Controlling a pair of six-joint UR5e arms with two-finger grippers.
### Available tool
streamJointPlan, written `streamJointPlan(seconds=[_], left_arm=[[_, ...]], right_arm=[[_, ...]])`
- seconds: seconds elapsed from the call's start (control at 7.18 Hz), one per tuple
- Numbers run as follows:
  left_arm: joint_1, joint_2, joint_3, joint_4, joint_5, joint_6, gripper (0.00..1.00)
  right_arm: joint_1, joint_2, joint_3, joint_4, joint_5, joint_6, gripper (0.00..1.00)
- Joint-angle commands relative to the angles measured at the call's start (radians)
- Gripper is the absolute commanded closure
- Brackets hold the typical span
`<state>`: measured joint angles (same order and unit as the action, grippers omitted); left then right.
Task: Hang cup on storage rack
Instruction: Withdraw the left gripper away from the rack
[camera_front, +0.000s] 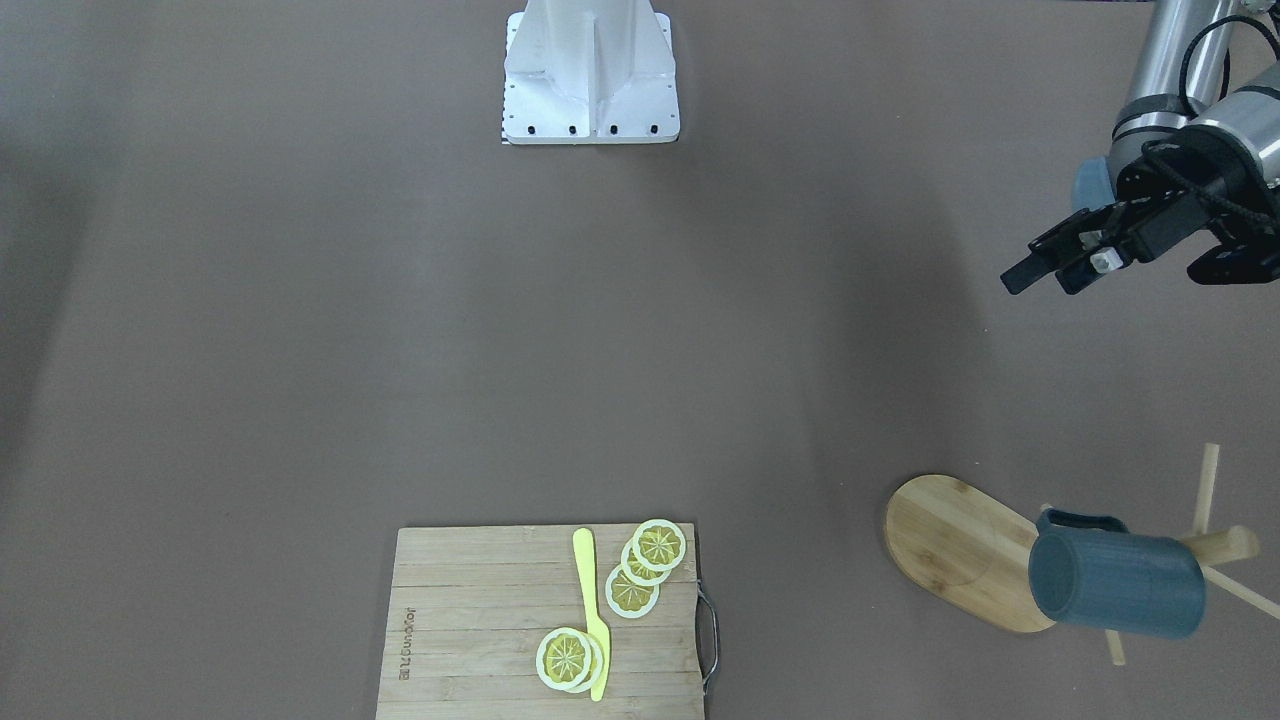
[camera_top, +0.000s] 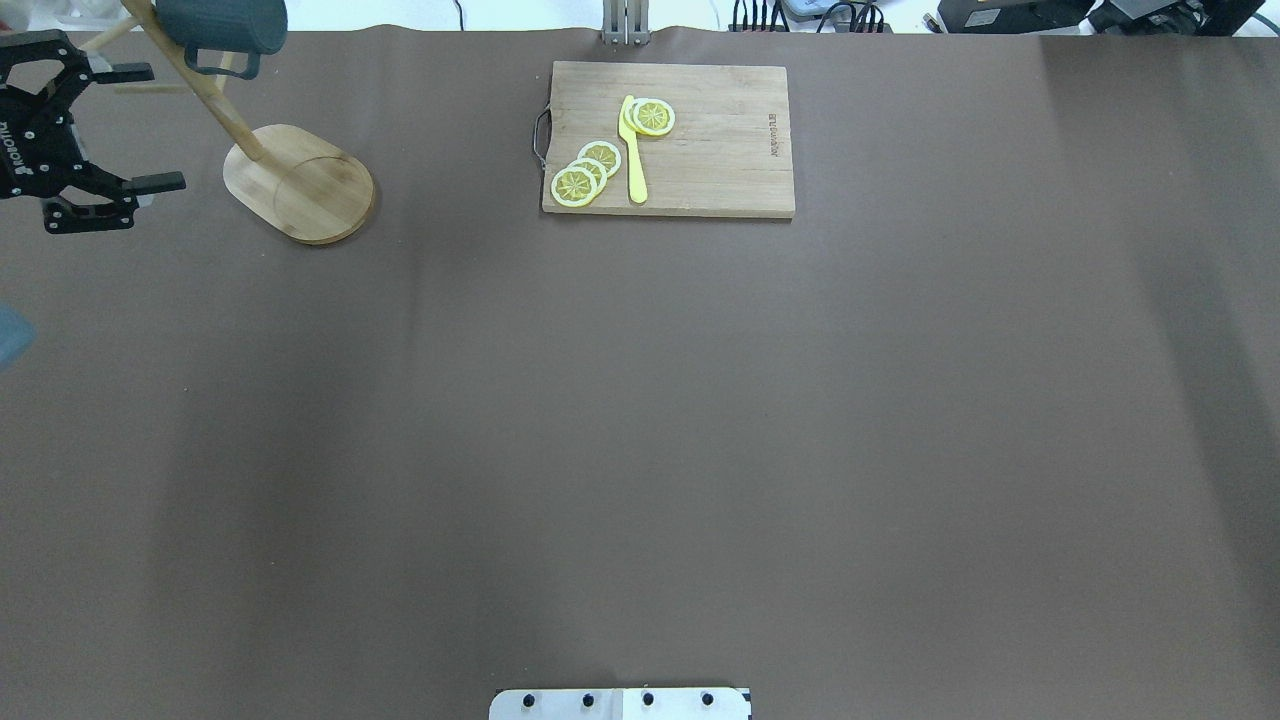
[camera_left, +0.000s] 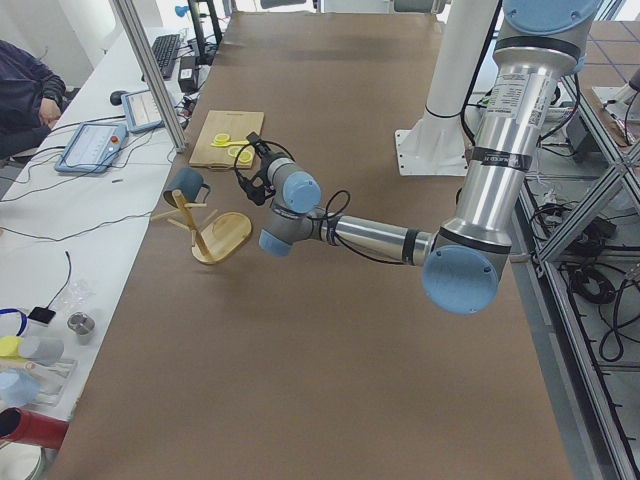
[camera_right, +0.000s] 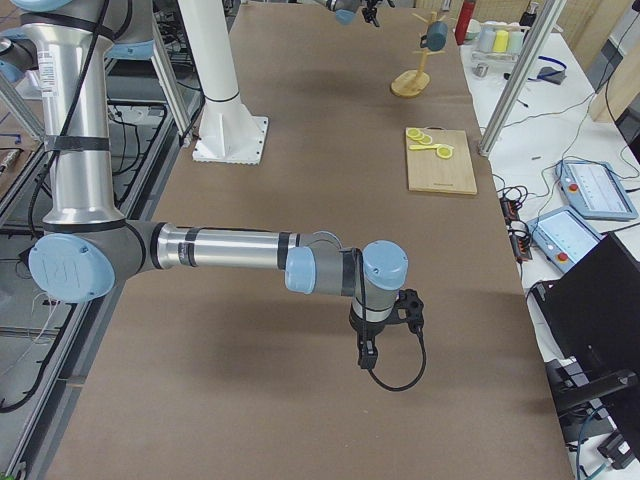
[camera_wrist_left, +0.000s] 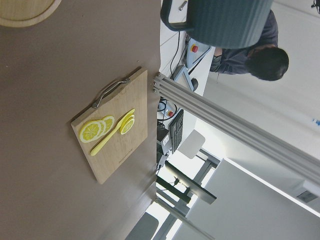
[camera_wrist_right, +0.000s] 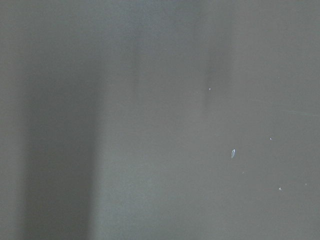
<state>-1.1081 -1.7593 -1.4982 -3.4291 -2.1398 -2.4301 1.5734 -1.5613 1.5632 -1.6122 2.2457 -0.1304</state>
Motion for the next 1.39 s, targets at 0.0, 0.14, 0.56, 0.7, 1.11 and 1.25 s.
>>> streamJointPlan(seconds=[0.0,0.14,0.56,0.7,1.11,1.25], left_arm=[[-0.015,0.096,-0.056,0.004,-0.017,0.323,0.01],[-0.022,0.139,-0.056,0.005,-0.017,0.53,0.01],[-0.084,0.259,-0.051,0.103,-0.015,1.117,0.01],[-0.11,0.285,-0.05,0.158,-0.014,1.29,0.01],[-0.224,0.307,-0.051,0.391,-0.006,1.775,0.01],[-0.287,0.307,-0.053,0.504,-0.005,1.976,0.01]], right_arm=[[0.0,-0.005,-0.002,0.0,0.0,0.0,0.0],[-0.001,-0.013,-0.003,0.0,0.0,0.0,0.0],[-0.001,-0.026,-0.003,-0.002,0.002,0.0,0.0],[-0.001,-0.032,-0.003,-0.002,0.003,0.0,0.0],[-0.001,-0.036,-0.003,-0.002,0.003,0.0,0.0],[-0.001,-0.037,-0.003,-0.002,0.005,0.0,0.0]])
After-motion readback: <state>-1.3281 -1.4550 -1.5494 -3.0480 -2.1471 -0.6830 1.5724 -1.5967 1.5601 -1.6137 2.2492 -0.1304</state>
